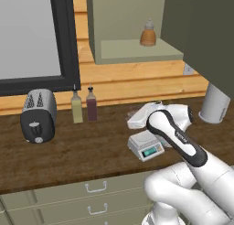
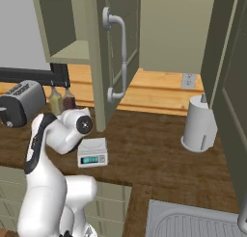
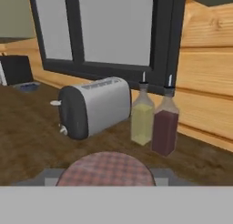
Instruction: Pick the jam and place it on the digital scale for weighing, and close the cabinet.
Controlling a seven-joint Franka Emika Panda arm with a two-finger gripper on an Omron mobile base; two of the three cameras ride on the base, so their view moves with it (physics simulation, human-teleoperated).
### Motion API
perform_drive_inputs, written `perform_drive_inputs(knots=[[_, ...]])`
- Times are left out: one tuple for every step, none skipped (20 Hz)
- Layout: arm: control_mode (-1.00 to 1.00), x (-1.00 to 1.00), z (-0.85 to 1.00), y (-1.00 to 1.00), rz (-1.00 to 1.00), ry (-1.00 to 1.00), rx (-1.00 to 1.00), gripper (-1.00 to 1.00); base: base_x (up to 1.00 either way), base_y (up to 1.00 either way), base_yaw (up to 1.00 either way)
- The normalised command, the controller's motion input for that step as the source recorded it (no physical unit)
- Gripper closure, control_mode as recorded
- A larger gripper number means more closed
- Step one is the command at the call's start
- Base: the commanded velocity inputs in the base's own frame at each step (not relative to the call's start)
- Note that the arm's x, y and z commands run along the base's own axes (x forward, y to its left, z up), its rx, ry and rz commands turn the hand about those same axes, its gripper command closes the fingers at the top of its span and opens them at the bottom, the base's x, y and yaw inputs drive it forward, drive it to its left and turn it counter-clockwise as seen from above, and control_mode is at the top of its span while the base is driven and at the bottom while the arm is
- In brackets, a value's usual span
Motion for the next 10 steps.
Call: perform_drive_inputs(knots=[[-1.00,0.16,-0.04,-0.04,0.25,-0.05,0.00,1.00,0.00,0.00,0.00],[-1.00,0.09,0.00,-0.06,0.26,-0.05,0.00,1.00,0.00,0.00,0.00],[-1.00,0.00,0.00,-0.24,0.28,-0.03,0.00,1.00,0.00,0.00,0.00],[-1.00,0.00,-0.14,-0.34,0.30,0.00,0.00,1.00,0.00,0.00,0.00],[-1.00,0.00,-0.26,-0.29,0.29,0.00,0.00,1.00,0.00,0.00,0.00],[-1.00,0.00,-0.29,-0.37,0.29,0.00,0.00,1.00,0.00,0.00,0.00],[-1.00,0.00,-0.28,-0.36,0.29,0.00,0.00,1.00,0.00,0.00,0.00],[-1.00,0.02,-0.32,-0.31,0.26,0.00,0.00,1.00,0.00,0.00,0.00],[-1.00,0.02,-0.31,-0.27,0.23,0.00,0.00,1.00,0.00,0.00,0.00],[-1.00,0.02,-0.27,-0.26,0.17,0.00,0.00,1.00,0.00,0.00,0.00]])
